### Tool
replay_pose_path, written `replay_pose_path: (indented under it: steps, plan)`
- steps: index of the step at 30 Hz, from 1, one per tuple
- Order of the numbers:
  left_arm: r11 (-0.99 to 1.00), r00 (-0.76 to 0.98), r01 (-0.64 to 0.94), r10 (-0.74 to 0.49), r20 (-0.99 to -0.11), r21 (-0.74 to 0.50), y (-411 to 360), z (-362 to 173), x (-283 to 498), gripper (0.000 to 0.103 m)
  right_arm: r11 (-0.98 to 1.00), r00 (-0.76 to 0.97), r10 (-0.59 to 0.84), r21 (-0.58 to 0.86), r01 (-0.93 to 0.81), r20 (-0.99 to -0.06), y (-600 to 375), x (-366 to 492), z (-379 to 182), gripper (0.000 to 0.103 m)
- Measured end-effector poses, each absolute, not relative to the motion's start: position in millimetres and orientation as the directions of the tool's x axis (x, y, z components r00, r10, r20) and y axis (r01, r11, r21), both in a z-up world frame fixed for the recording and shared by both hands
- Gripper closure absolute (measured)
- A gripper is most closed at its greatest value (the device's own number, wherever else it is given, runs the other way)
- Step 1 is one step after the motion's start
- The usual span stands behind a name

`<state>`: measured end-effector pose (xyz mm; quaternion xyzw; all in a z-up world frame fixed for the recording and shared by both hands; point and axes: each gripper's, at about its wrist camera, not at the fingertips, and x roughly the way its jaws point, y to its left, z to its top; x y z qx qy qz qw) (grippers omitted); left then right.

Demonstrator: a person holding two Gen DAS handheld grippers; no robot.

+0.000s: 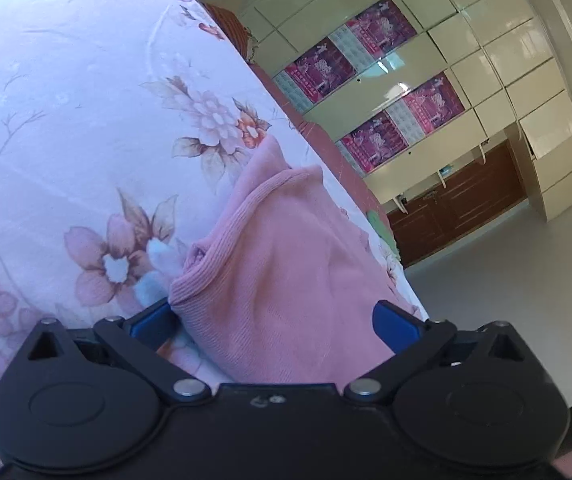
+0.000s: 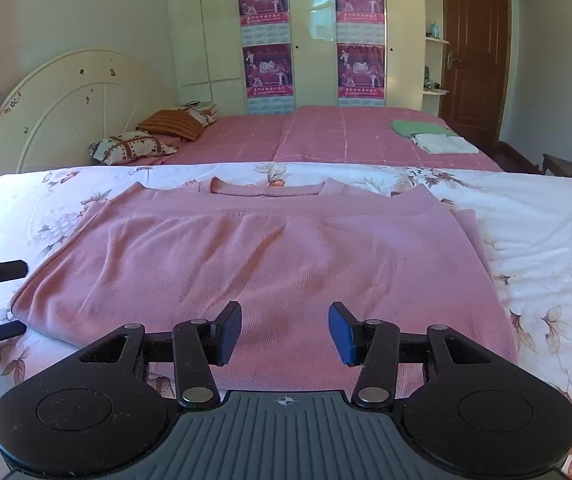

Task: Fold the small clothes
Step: 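Grasp the folded sweater's side edge with the left gripper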

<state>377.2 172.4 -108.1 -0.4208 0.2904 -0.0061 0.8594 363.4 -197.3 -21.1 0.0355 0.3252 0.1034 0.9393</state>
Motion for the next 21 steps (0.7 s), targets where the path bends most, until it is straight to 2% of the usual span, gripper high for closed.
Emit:
replay_pose_path:
  steps: [2,4,6,8,9,12,15,17,18,19,20,21]
  plan:
    - [0.628,0.833,-0.25,-0.249,-0.495,-0.737,170.1,-108.2,382.8,0.003,0.975,0.766,0.221,0.13,-0.179,-0.604,-193.4,363.5,-19.3,0.055]
    - [0.543,0.821,-0.277,-0.295,-0.489,-0.793,171.8,-110.3,368.4,0.019,0.975,0.765,0.222,0.123,-0.185,-0.604,-189.8,362.2,-19.2,0.055]
    - [0.49,0.829,-0.283,-0.308,-0.467,-0.825,165.0,-115.5,342.9,0.021,0.974,0.767,0.227,0.13,-0.186,-0.6,-189.8,360.1,-18.6,0.055]
    - [0.523,0.853,-0.275,-0.254,-0.456,-0.807,157.1,-119.5,331.9,0.025,0.973,0.769,0.231,0.143,-0.182,-0.596,-191.6,358.0,-19.1,0.055]
    - [0.517,0.863,-0.289,-0.224,-0.453,-0.806,157.2,-120.9,334.5,0.028,0.973,0.767,0.231,0.148,-0.177,-0.599,-192.8,357.8,-20.2,0.055]
    - [0.472,0.873,-0.315,-0.196,-0.447,-0.823,162.6,-120.6,367.4,0.027,0.975,0.76,0.222,0.153,-0.162,-0.61,-196.5,359.0,-22.2,0.055]
    - [0.482,0.875,-0.329,-0.166,-0.454,-0.812,165.1,-120.8,395.3,0.03,0.974,0.76,0.223,0.165,-0.153,-0.61,-199.1,359.8,-21.1,0.055]
    - [0.496,0.861,-0.345,-0.172,-0.479,-0.797,166.5,-122.1,409.2,0.046,0.972,0.756,0.229,0.183,-0.147,-0.612,-199.6,363.0,-20.3,0.055]
    - [0.478,0.851,-0.36,-0.182,-0.492,-0.801,170.2,-127.8,413.6,0.077,0.973,0.757,0.226,0.184,-0.142,-0.612,-199.2,364.8,-20.2,0.055]
    - [0.443,0.834,-0.385,-0.208,-0.511,-0.809,176.5,-137.0,417.7,0.095,0.972,0.755,0.229,0.191,-0.14,-0.614,-198.0,368.2,-20.2,0.065]
    - [0.383,0.844,-0.379,-0.229,-0.484,-0.842,183.4,-143.9,415.9,0.095,0.968,0.75,0.241,0.205,-0.142,-0.616,-197.5,372.0,-20.5,0.081]
    - [0.365,0.864,-0.355,-0.224,-0.451,-0.861,188.3,-142.8,410.1,0.096,0.965,0.738,0.25,0.224,-0.137,-0.627,-195.9,378.7,-21.3,0.101]
